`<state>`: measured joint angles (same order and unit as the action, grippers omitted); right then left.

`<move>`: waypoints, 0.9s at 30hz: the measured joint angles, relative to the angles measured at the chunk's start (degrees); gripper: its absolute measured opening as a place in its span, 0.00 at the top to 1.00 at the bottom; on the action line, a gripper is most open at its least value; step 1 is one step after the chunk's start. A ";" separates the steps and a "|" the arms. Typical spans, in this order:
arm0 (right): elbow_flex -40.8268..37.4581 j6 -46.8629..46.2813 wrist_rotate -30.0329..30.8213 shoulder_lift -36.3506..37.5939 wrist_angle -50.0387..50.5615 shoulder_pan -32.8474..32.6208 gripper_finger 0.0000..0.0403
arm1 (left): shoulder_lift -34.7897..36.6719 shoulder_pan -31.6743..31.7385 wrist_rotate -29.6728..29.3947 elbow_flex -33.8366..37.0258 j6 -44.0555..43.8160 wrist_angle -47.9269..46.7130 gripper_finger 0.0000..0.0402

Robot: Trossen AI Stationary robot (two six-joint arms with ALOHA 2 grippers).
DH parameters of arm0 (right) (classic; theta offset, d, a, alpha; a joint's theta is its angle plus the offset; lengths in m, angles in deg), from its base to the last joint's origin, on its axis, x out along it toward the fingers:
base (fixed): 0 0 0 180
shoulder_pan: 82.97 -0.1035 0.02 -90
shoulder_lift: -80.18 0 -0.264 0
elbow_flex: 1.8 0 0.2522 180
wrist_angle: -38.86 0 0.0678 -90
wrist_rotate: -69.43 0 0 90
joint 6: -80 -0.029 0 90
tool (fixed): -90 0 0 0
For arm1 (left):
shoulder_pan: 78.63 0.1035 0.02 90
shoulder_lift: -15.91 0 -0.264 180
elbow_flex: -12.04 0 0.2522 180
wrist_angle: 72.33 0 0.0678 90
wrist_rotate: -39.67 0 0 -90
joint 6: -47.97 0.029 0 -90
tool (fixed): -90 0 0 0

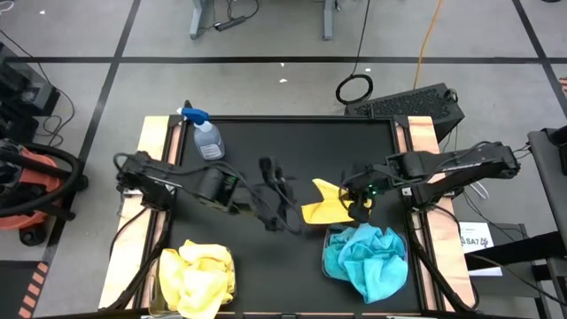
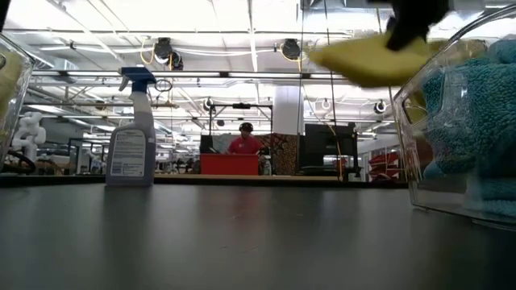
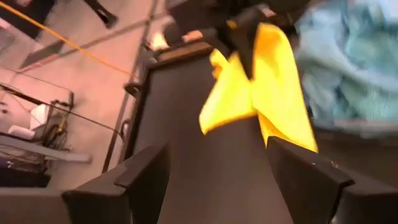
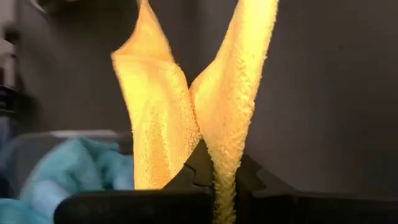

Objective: Sort microfiber towel by color & place in baskets
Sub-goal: Put the yellow towel into the left transparent bin

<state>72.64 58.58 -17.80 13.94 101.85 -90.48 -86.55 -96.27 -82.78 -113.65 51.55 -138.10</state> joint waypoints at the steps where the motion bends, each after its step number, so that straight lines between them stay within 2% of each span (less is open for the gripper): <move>1: 1.30 0.76 0.32 0.05 -0.07 -0.49 1.00 | 1.14 -0.01 -0.69 0.13 -0.30 0.31 0.32; 4: 4.59 2.82 0.57 0.05 -0.60 -1.94 1.00 | 5.27 -0.54 -1.68 1.47 -0.74 -1.89 0.32; 5: 5.51 3.72 0.61 0.04 -1.39 -2.44 1.00 | 6.61 -0.56 0.28 1.80 -1.11 -1.96 0.32; 8: 7.47 6.90 0.33 0.04 -4.05 -4.15 1.00 | 9.98 -0.50 11.61 3.23 -2.75 -3.81 0.32; 9: 7.98 8.01 0.29 0.03 -5.01 -4.65 1.00 | 10.50 -0.53 13.60 3.68 -3.41 -3.18 0.32; 12: 9.20 11.06 0.28 0.00 -7.89 -5.89 1.00 | 11.35 -1.33 14.57 6.37 -4.64 -1.55 0.32; 22: 9.29 17.97 0.19 -0.52 -15.27 -8.40 1.00 | 11.42 0.05 16.38 18.70 -1.76 23.83 0.32; 27: 9.30 21.73 0.37 -0.44 -18.23 -10.47 0.99 | 11.42 2.53 19.97 25.04 -3.27 33.82 0.32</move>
<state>81.93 80.31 -17.43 13.50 83.62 -100.95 -75.14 -93.73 -62.81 -88.61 48.28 -104.29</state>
